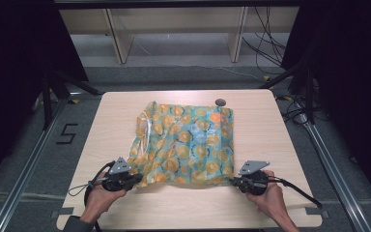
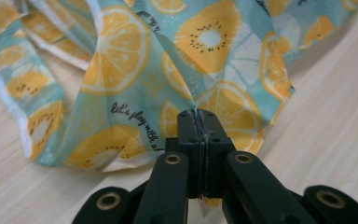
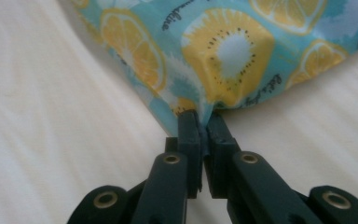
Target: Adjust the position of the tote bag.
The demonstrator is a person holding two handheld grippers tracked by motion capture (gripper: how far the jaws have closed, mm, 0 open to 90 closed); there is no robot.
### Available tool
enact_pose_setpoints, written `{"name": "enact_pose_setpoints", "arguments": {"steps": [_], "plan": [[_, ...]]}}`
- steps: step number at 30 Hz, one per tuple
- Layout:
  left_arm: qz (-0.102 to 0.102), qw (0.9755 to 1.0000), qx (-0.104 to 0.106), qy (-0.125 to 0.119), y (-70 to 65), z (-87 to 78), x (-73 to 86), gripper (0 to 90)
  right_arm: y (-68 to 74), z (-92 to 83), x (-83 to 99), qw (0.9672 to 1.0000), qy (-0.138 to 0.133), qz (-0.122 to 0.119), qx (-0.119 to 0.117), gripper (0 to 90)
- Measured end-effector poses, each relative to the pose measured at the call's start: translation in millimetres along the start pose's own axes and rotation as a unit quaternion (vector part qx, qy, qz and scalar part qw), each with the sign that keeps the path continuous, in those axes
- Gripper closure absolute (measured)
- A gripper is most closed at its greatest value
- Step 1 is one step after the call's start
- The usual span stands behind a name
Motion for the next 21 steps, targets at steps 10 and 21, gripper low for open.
{"name": "enact_pose_setpoints", "arguments": {"steps": [10,21], "plan": [[0.039,0.9983,0.042,-0.002,-65.7,19.4,-19.3,87.8,-60.4,8.7,-20.8,0.9971,0.019,0.004,0.074,87.2],[0.092,0.9932,0.071,0.004,-131.1,44.1,-46.6,86.0,-115.0,17.5,-45.1,0.9926,-0.003,0.044,0.113,75.3]]}}
Point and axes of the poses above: each handheld gripper's, and its own axes: z roughly forward along the jaws, x roughly out of its underside, y roughly to its left, the point moved 9 cm from there along z, roughly forward along the jaws, and after that the axes turned 14 degrees about y, right-handed, at the moved point
